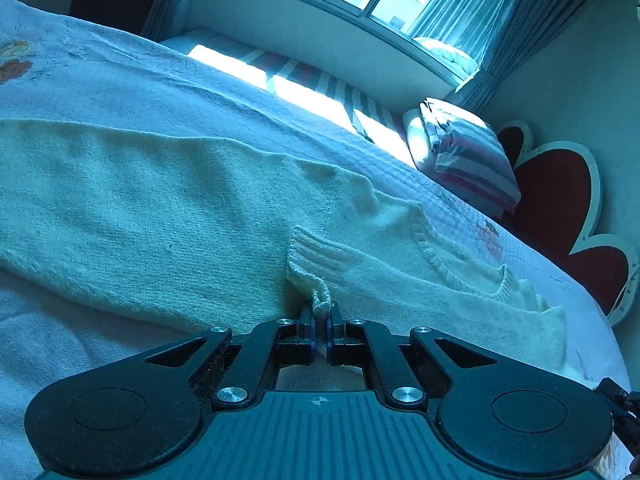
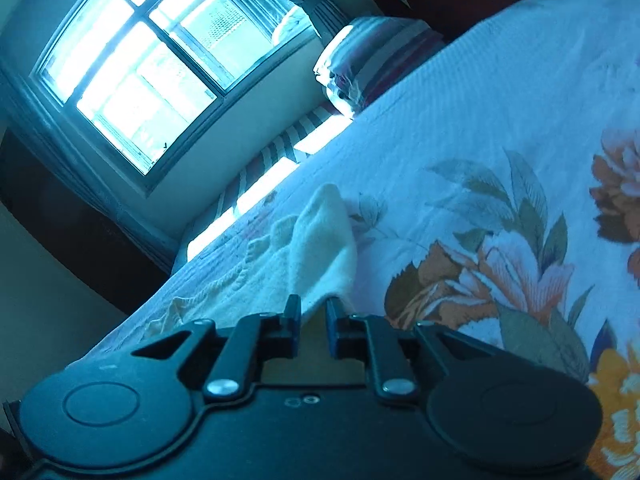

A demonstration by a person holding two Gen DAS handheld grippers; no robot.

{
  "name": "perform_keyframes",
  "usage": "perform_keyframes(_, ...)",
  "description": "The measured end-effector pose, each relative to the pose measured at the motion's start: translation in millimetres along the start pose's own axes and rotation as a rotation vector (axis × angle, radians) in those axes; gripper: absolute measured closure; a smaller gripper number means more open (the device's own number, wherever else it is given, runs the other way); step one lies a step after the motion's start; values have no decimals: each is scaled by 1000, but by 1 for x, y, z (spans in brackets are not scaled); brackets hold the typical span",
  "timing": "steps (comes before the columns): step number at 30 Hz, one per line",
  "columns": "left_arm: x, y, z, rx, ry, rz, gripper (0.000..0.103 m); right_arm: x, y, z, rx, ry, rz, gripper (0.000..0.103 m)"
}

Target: Fold small clothes

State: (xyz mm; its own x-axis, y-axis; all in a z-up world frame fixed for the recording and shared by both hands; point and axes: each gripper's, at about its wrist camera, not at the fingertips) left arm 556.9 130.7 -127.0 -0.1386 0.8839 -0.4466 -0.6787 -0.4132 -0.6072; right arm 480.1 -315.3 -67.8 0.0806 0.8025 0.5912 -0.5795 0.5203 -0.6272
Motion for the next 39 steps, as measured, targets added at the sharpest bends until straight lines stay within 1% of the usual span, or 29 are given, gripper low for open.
perform_keyframes(1,1,0,0,-2,4,6,99,5,-4,-1,-12,11,34,87)
perform_keyframes(4,2,1,1,-5,8,18,99,18,-13,-19,5,48,165,87)
perform_keyframes(5,1,1,1,-6,6,17,99,18,-10,-22,7,52,186,88)
perform_keyframes(6,1,1,1,-5,7,16,99,17,-11,-25,17,62,199,92)
perform_keyframes(7,1,1,1,-5,8,18,99,15,-9,-27,38,108,209,93)
perform_keyframes(8,2,0,2,-2,11,21,99,12,-10,-19,15,110,189,89)
perform_keyframes(9,2,-1,4,1,15,24,99,9,-9,-5,-37,101,166,84)
perform_keyframes(10,2,-1,7,-4,15,28,99,8,-10,4,-66,111,157,84)
perform_keyframes(11,3,-1,13,-19,15,35,99,8,-11,11,-79,109,157,84)
perform_keyframes(13,3,-1,26,-74,-5,50,99,13,-13,9,-63,84,195,84)
perform_keyframes(15,4,-3,39,-133,-45,69,99,22,-13,1,-37,63,250,88)
perform_keyframes(17,-2,-6,47,-185,-62,45,99,26,-12,-11,1,53,270,90)
perform_keyframes(18,-9,-9,47,-197,-53,7,99,25,-9,-19,36,70,285,91)
perform_keyframes(19,-15,-11,43,-182,-33,-27,99,22,-5,-26,72,87,295,91)
perform_keyframes(20,-20,-13,36,-154,-15,-54,99,16,1,-34,117,136,308,94)
perform_keyframes(21,-25,-12,29,-125,-4,-76,99,10,8,-36,115,165,325,89)
perform_keyframes(22,-29,-11,21,-100,-1,-99,99,6,9,-33,108,171,319,85)
perform_keyframes(23,-31,-11,15,-83,-1,-116,99,3,8,-31,109,164,301,85)
perform_keyframes(24,-33,-11,9,-74,-25,-127,99,4,6,-30,107,154,290,85)
perform_keyframes(25,-32,-11,7,-75,-41,-127,99,6,2,-28,89,135,295,84)
perform_keyframes(27,-29,-16,4,-81,-52,-122,99,10,-12,-28,24,105,308,81)
perform_keyframes(28,-28,-17,2,-81,-63,-126,99,11,-21,-33,17,91,289,81)
perform_keyframes(29,-28,-19,0,-80,-76,-136,99,10,-31,-41,20,76,263,81)
perform_keyframes(32,-29,-22,-4,-92,-124,-163,99,7,-54,-72,38,98,243,81)
perform_keyframes(34,-25,-24,-6,-85,-131,-164,99,2,-62,-89,62,95,227,80)
perform_keyframes(36,-27,-23,-10,-74,-145,-212,99,-2,-67,-101,85,82,223,78)
perform_keyframes(37,-29,-21,-10,-77,-155,-243,99,-4,-67,-107,102,78,221,78)
perform_keyframes(38,-31,-22,-10,-79,-170,-259,99,-5,-66,-112,115,77,223,94)
perform_keyframes(39,-31,-21,-10,-80,-170,-261,99,-5,-64,-116,127,86,249,96)
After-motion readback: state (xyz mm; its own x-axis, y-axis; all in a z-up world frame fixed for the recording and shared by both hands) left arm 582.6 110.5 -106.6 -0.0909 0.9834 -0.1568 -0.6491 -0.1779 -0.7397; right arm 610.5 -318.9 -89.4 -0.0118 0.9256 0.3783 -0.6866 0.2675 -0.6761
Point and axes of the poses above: each gripper's, at about its wrist camera, not at the fingertips, and z roughly against the way its jaws point, x to its left, y to its underside, and after that the axes turned 2 degrees about x, right-handed
